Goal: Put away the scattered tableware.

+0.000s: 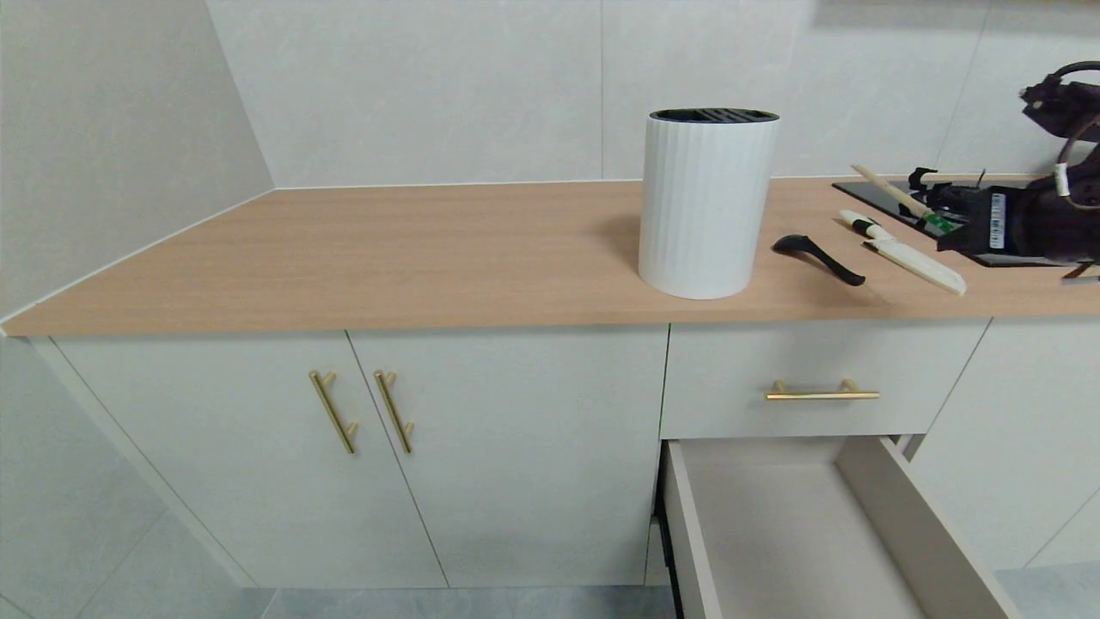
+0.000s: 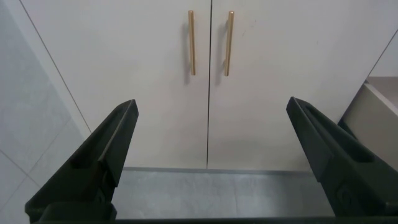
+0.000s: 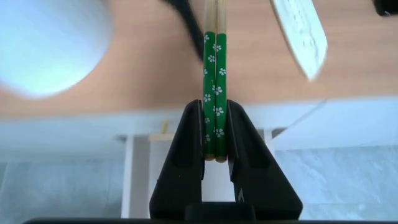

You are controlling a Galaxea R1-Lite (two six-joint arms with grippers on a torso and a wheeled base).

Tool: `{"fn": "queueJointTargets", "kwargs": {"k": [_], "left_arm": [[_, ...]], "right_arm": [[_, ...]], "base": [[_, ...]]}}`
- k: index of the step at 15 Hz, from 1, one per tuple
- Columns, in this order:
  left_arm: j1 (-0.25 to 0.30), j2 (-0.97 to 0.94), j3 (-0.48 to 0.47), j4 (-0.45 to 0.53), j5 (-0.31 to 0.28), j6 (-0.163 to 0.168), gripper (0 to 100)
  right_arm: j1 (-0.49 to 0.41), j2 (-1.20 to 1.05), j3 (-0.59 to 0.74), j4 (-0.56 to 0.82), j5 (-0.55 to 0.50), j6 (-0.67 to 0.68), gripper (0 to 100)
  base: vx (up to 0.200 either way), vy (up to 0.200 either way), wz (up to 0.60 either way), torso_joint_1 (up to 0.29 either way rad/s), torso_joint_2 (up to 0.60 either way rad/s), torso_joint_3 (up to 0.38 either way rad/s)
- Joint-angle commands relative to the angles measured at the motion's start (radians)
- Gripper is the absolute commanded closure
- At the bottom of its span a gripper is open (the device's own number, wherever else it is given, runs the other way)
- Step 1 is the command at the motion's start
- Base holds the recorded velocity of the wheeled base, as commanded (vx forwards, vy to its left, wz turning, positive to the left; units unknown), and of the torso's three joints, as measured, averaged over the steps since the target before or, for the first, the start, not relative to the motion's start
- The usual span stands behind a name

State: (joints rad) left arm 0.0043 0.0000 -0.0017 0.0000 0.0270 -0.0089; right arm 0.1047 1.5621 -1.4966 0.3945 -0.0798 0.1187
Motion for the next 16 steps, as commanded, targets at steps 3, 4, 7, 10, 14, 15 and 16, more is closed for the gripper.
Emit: {"fn": "queueJointTargets", "kwargs": {"k": [3,4,7,10,14,15,16], "left_arm": [[0.0,0.0,0.0,0.0,0.001,-0.002,0],[0.0,0.0,0.0,0.0,0.001,0.0,0],[0.0,0.0,0.0,0.0,0.001,0.0,0],[0.0,0.0,0.0,0.0,0.001,0.0,0],[0.0,0.0,0.0,0.0,0.001,0.0,0],[0.0,0.0,0.0,0.0,0.001,0.0,0],[0.0,0.0,0.0,0.0,0.001,0.0,0]], "right_arm": [[0.084,-0.254,0.182,0.017,0.002,-0.002,100],[0.115,-0.298,0.248,0.034,-0.002,-0.001,100],[0.138,-0.419,0.415,0.098,-0.003,-0.001,100],[0.148,-0.478,0.481,0.184,0.006,-0.002,100],[0.228,-0.333,0.489,0.343,0.06,0.001,100],[0.228,-0.254,0.507,0.334,0.06,0.016,100],[0.231,-0.192,0.523,0.307,0.06,0.035,100]], "base": [[0.0,0.0,0.0,0.0,0.0,0.0],[0.0,0.0,0.0,0.0,0.0,0.0],[0.0,0.0,0.0,0.0,0.0,0.0],[0.0,0.0,0.0,0.0,0.0,0.0],[0.0,0.0,0.0,0.0,0.0,0.0],[0.0,0.0,0.0,0.0,0.0,0.0],[0.0,0.0,0.0,0.0,0.0,0.0]]}}
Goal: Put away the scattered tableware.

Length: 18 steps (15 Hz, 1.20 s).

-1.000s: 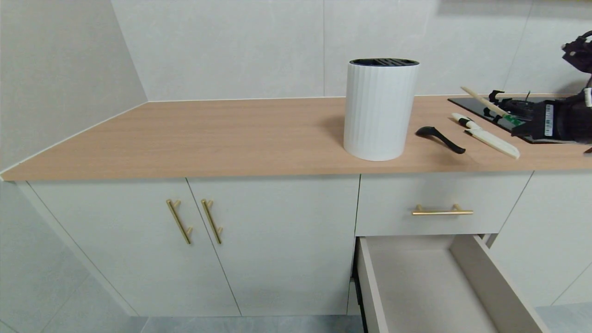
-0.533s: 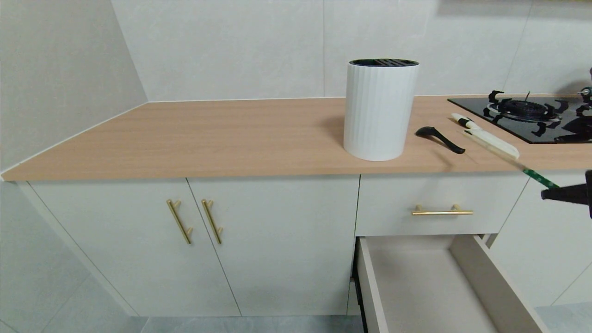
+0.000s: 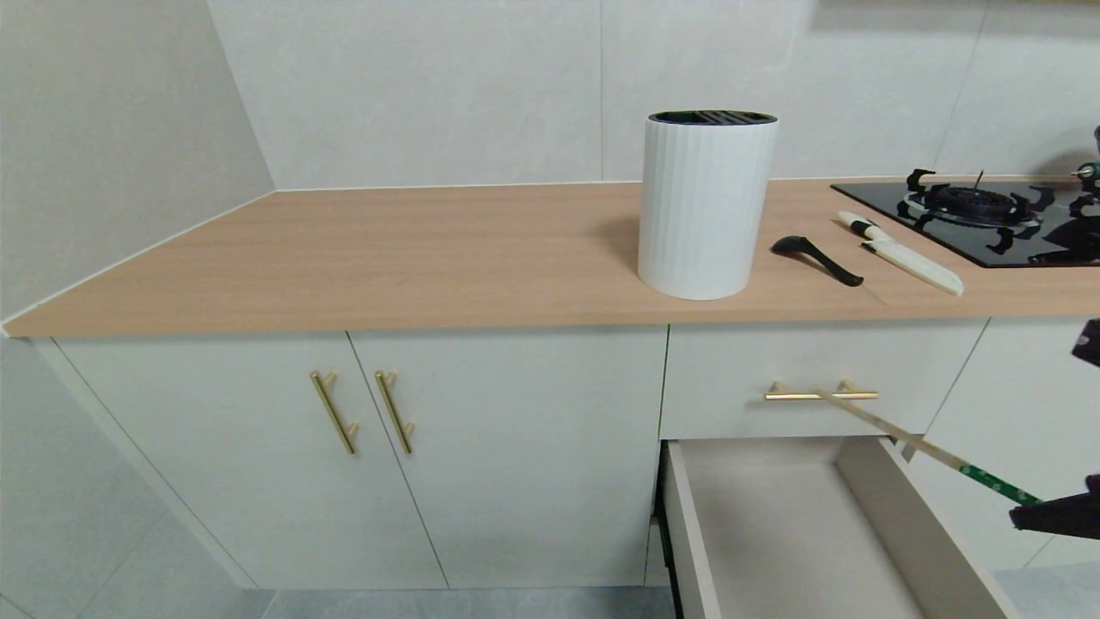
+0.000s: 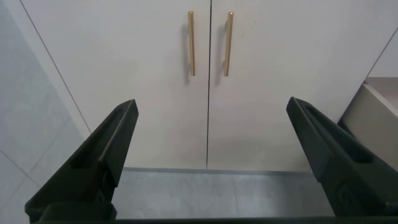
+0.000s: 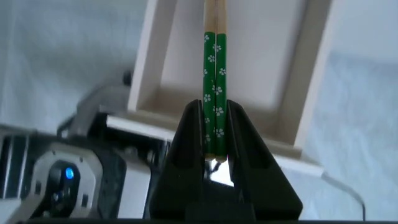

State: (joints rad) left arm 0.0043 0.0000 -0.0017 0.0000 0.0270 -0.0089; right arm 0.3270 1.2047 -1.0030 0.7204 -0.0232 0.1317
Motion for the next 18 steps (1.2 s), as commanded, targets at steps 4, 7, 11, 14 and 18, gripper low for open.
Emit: {"fn": "queueJointTargets", "kwargs": {"k": [4,7,11,14,18], "left_arm": [[0.0,0.0,0.0,0.0,0.001,0.0,0],[0.0,0.0,0.0,0.0,0.001,-0.002,0],[0.0,0.0,0.0,0.0,0.001,0.0,0],[0.0,0.0,0.0,0.0,0.001,0.0,0],[0.0,0.0,0.0,0.0,0.001,0.0,0]], "right_arm": [[0.009,0.332,0.084,-0.2,0.002,0.128,100],[0.069,0.418,0.129,-0.279,0.002,0.141,100],[0.126,0.547,0.167,-0.397,-0.001,0.221,100],[0.126,0.592,0.184,-0.484,-0.003,0.221,100],[0.126,0.633,0.165,-0.587,-0.007,0.215,100]], "base": [[0.0,0.0,0.0,0.0,0.0,0.0],[0.0,0.0,0.0,0.0,0.0,0.0],[0.0,0.0,0.0,0.0,0.0,0.0],[0.0,0.0,0.0,0.0,0.0,0.0],[0.0,0.0,0.0,-0.069,0.31,0.233]]}}
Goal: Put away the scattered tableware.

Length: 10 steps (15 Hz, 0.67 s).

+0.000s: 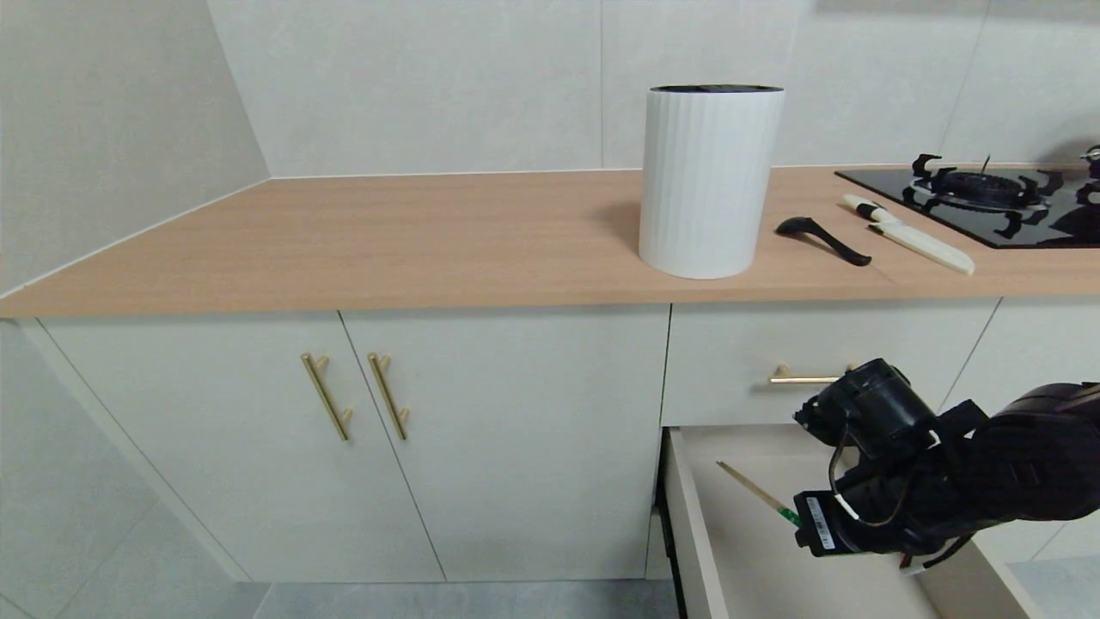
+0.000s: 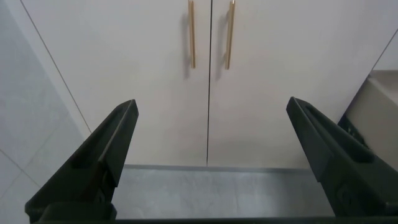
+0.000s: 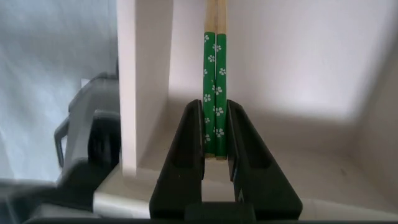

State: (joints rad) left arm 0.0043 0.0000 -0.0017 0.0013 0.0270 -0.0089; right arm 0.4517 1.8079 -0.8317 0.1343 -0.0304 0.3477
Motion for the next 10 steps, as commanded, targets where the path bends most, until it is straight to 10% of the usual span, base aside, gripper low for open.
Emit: {"fn": "queueJointTargets", "kwargs": {"k": [1,10], "left_arm": [[0.0,0.0,0.0,-0.001,0.001,0.0,0],[0.0,0.0,0.0,-0.001,0.001,0.0,0]], "right_arm": [[0.001,0.054,-0.009,-0.03,-0.003,-0.003,100],[0.001,0.122,-0.001,-0.114,-0.071,0.001,100]], "base": [[0.0,0.0,0.0,-0.085,0.43,0.33],[0.0,0.0,0.0,-0.031,0.25,0.216]]}}
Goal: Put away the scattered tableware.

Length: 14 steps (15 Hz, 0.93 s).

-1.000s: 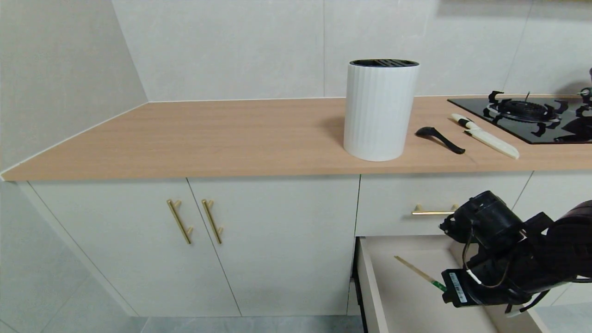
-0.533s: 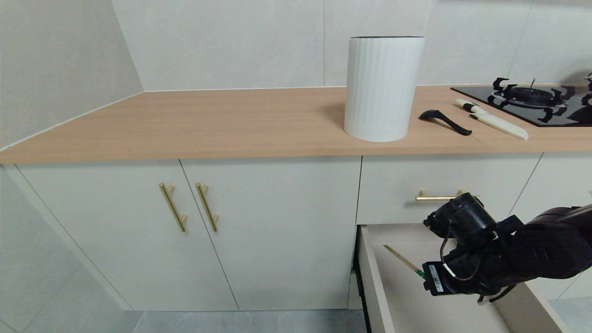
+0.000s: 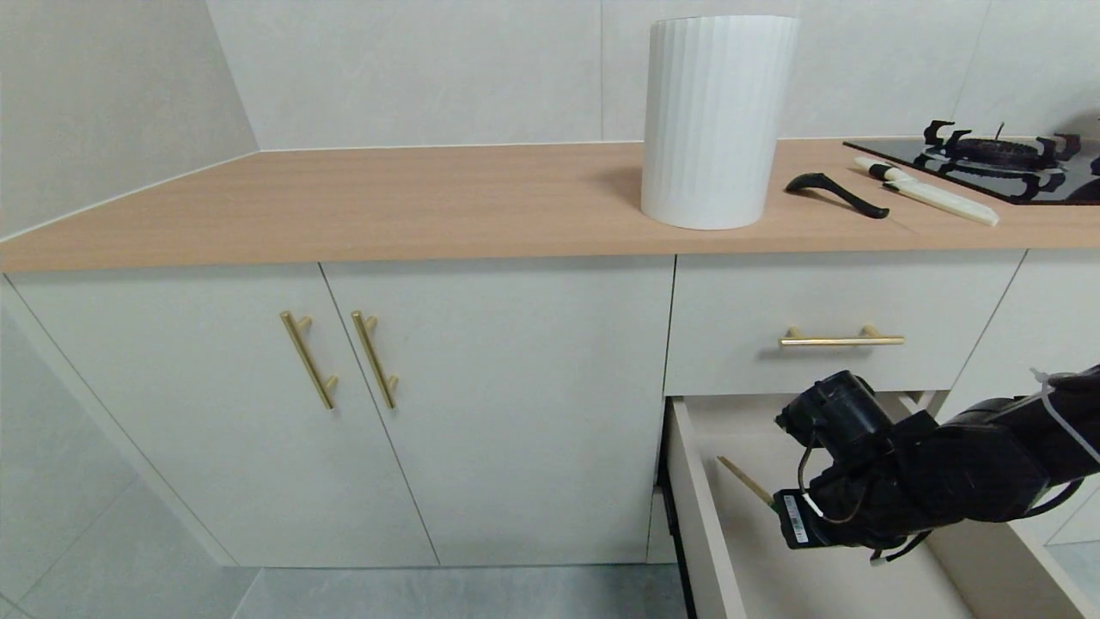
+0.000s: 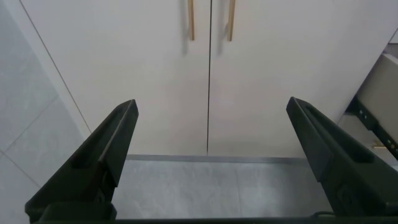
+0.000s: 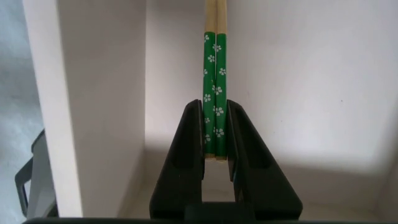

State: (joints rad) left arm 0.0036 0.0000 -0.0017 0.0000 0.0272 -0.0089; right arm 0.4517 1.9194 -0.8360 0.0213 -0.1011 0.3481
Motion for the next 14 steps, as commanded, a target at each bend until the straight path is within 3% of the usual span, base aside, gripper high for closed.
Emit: {"fn": "queueJointTargets", "kwargs": {"k": [1,14], "left_arm": [[0.001,0.0,0.0,0.0,0.0,0.0,0],[0.001,0.0,0.0,0.0,0.0,0.0,0]], "right_arm": [[0.001,0.02,0.003,-0.003,0.001,0.0,100],[0.002,0.371,0.012,-0.256,-0.086,0.002,100]], "base": [[0.0,0.0,0.0,0.0,0.0,0.0],[0.0,0.0,0.0,0.0,0.0,0.0]]}}
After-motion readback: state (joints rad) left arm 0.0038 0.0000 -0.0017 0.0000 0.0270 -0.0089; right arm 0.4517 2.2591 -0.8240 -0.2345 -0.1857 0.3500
